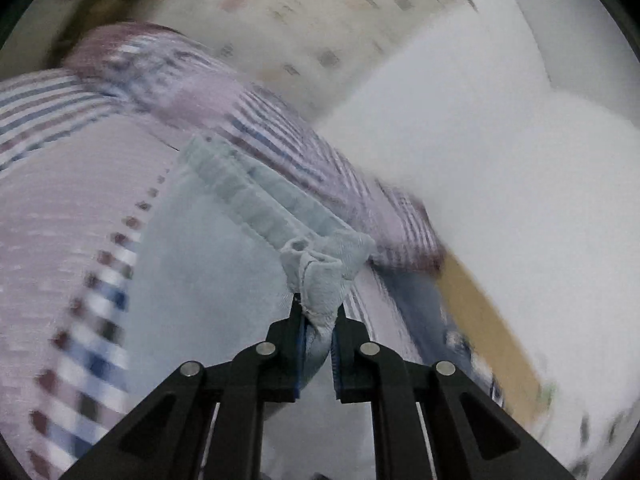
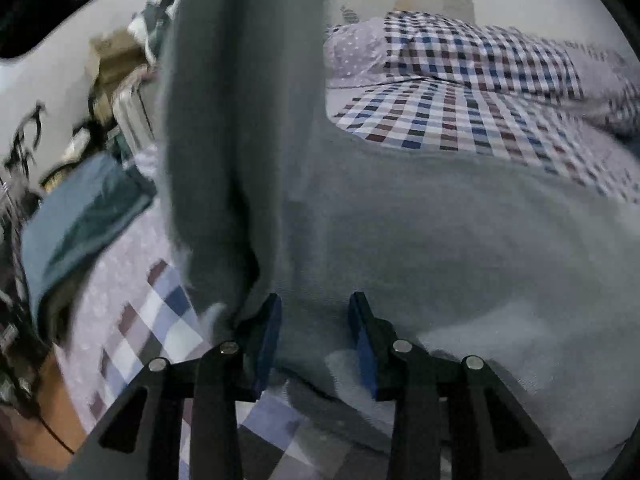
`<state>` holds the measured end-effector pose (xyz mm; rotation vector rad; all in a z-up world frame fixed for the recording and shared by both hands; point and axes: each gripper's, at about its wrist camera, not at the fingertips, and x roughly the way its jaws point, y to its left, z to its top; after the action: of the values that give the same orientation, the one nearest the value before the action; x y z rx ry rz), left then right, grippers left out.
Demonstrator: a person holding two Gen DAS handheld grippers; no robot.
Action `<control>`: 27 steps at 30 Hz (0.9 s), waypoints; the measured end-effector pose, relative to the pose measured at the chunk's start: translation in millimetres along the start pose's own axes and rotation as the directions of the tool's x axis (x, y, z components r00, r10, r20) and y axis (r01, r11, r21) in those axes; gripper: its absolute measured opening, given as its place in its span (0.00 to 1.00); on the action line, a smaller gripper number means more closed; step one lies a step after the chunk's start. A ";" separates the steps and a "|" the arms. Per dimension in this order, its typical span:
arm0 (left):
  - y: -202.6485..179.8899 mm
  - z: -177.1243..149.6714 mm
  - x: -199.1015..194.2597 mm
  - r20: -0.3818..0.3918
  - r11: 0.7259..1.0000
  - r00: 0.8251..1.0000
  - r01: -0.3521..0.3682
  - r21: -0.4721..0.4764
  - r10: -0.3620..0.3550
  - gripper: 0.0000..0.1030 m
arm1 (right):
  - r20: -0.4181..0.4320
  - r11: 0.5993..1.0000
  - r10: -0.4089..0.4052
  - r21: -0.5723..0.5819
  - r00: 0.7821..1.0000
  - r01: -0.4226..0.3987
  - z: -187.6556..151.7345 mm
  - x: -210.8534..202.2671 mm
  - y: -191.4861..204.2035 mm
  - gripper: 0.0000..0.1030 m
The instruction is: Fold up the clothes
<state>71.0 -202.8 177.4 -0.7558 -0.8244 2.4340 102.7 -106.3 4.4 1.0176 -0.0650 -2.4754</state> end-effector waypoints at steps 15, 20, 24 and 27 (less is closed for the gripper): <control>-89.2 -78.0 89.4 -0.325 0.986 0.944 0.097 0.139 -0.047 0.09 | -0.034 0.963 0.140 0.238 0.990 -0.128 -45.7 -168.0 -139.6 0.71; -91.7 -83.7 94.6 -0.312 0.986 0.950 0.075 0.149 -0.025 0.09 | 0.167 0.677 0.395 0.611 0.904 -0.409 -24.6 -180.2 -235.2 0.87; -91.9 -87.7 98.1 -0.309 0.984 0.951 0.054 0.172 0.002 0.09 | 0.222 0.427 0.535 0.762 0.815 -0.488 -12.4 -128.1 -273.4 0.88; -97.0 -94.0 98.8 -0.309 0.978 0.951 0.041 0.203 0.025 0.09 | 0.262 0.285 0.570 0.826 0.779 -0.487 -9.5 -94.5 -291.6 0.89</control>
<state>79.5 -39.1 143.6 -1.0155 -0.4430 2.2665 52.1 196.1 -2.6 1.1711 -1.5414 -1.6396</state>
